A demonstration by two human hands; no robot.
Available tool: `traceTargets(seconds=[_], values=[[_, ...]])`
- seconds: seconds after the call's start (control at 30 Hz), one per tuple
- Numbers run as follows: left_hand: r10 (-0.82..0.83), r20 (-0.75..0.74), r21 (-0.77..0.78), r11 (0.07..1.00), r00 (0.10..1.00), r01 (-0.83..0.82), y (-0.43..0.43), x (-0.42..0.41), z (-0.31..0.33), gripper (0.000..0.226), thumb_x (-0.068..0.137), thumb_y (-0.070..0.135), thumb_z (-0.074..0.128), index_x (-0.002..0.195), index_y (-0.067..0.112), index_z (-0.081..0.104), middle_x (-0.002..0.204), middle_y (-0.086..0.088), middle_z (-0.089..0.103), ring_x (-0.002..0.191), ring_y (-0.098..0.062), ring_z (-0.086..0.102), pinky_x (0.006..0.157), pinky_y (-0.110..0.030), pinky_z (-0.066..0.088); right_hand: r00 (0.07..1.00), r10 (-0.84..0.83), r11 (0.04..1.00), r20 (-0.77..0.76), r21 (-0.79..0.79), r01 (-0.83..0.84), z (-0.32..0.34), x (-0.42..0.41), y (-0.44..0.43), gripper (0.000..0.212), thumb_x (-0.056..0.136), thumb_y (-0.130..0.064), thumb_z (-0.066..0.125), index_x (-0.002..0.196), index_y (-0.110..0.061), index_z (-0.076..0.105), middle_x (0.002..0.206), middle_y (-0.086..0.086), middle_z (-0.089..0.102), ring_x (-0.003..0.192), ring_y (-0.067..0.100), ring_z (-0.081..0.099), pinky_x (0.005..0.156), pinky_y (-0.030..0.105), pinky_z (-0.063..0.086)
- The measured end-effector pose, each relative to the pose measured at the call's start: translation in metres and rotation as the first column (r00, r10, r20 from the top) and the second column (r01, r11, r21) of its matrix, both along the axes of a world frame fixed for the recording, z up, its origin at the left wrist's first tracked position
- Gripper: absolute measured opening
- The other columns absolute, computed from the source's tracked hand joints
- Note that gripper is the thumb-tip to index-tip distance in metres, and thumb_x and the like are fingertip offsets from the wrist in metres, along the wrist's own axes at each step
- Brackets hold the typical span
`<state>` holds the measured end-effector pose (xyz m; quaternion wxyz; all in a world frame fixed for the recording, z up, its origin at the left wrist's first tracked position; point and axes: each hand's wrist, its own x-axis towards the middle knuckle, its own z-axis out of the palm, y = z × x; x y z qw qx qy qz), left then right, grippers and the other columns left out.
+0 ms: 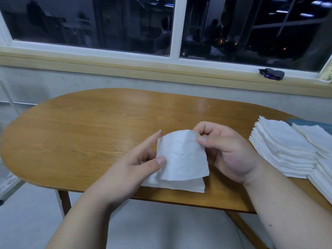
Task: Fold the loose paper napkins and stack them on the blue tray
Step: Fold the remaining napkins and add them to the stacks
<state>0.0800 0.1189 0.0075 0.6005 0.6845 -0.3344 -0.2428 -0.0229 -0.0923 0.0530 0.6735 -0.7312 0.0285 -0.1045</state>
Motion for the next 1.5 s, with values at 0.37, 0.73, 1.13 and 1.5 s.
traceTargets(seconds=[0.37,0.73,1.13,1.5], values=[[0.238,0.111,0.069,0.967,0.965,-0.246,0.008,0.003,0.008,0.037,0.092,0.021,0.065,0.112,0.053,0.069,0.1,0.015,0.073,0.096,-0.003,0.066,0.091,-0.028,0.047,0.956,-0.281,0.955,-0.078,-0.123,0.271,-0.015,-0.012,0.013,0.036,0.094,-0.015,0.066,0.124,-0.034,0.058,0.094,0.008,0.077,0.086,0.023,0.074,0.073,0.034,0.058],[0.152,0.424,0.376,0.867,0.893,-0.326,-0.002,0.009,-0.009,0.019,0.092,0.033,0.061,0.096,0.049,0.071,0.092,0.023,0.063,0.086,0.005,0.059,0.066,-0.014,0.048,0.911,-0.412,0.576,0.022,-0.769,0.279,-0.06,-0.01,0.009,0.016,0.094,-0.036,0.063,0.104,-0.034,0.076,0.079,-0.021,0.062,0.087,0.0,0.058,0.079,0.019,0.045],[-0.049,0.65,0.545,0.726,0.759,-0.42,-0.007,-0.003,-0.002,0.026,0.09,0.053,0.054,0.116,0.055,0.058,0.121,0.024,0.038,0.12,-0.007,0.03,0.093,-0.03,0.02,0.901,-0.434,0.477,0.026,-0.842,0.254,-0.064,-0.024,0.009,0.019,0.095,-0.037,0.058,0.106,-0.042,0.073,0.096,-0.018,0.046,0.103,0.003,0.04,0.099,0.026,0.037],[0.082,0.458,0.212,0.957,0.885,-0.198,-0.054,-0.074,-0.014,0.043,0.085,0.004,0.066,0.078,0.046,0.071,0.097,0.021,0.048,0.065,-0.006,0.055,0.056,-0.018,0.046,0.823,-0.567,0.422,0.021,-0.851,0.313,-0.068,-0.115,-0.005,0.025,0.098,-0.038,0.05,0.114,-0.038,0.07,0.088,-0.01,0.045,0.09,0.007,0.045,0.078,0.026,0.043]])
